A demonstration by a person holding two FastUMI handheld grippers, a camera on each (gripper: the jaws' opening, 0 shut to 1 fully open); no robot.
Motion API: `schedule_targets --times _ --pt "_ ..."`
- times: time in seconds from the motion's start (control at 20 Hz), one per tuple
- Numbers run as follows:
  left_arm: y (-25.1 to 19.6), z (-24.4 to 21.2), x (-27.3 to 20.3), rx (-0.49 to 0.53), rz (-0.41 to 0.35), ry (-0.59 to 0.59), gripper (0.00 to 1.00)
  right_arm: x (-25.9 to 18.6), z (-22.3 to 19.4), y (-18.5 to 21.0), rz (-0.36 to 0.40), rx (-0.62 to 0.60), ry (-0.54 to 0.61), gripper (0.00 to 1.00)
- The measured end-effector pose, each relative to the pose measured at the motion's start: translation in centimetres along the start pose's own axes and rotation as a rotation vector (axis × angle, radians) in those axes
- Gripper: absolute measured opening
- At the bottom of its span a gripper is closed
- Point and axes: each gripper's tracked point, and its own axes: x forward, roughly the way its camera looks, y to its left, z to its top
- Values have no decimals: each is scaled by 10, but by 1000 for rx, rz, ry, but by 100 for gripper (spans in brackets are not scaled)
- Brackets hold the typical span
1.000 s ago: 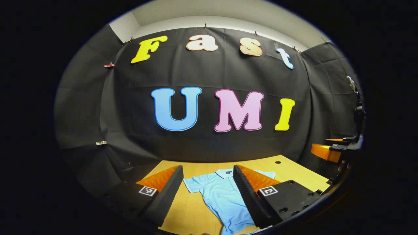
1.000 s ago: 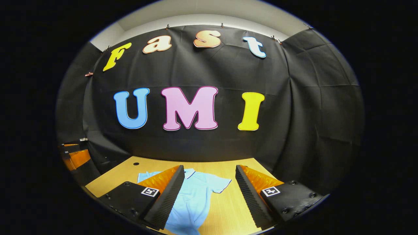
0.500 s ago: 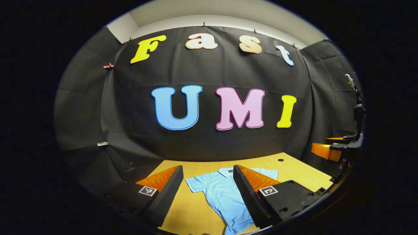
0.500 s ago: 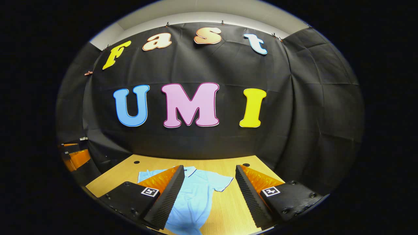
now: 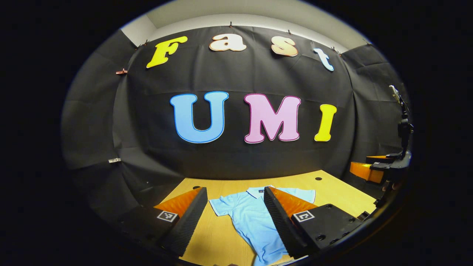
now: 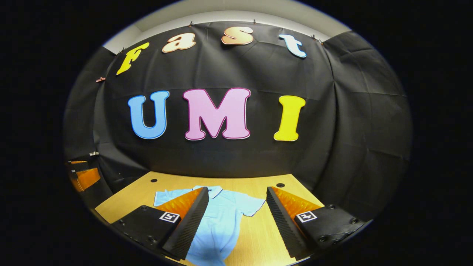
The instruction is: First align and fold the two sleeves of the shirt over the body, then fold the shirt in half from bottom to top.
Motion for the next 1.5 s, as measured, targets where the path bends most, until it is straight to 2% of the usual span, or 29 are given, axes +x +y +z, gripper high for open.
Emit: schedule_targets --times 0.5,0.85,1.5 --pt "14 -11 25 -12 74 35 98 65 -43 -12 27 -22 107 98" --pt "22 -22 53 -30 149 64 98 130 -74 -45 3 -61 174 98" --pt "14 -47 112 -38 223 143 98 254 -152 -105 -28 -70 373 97"
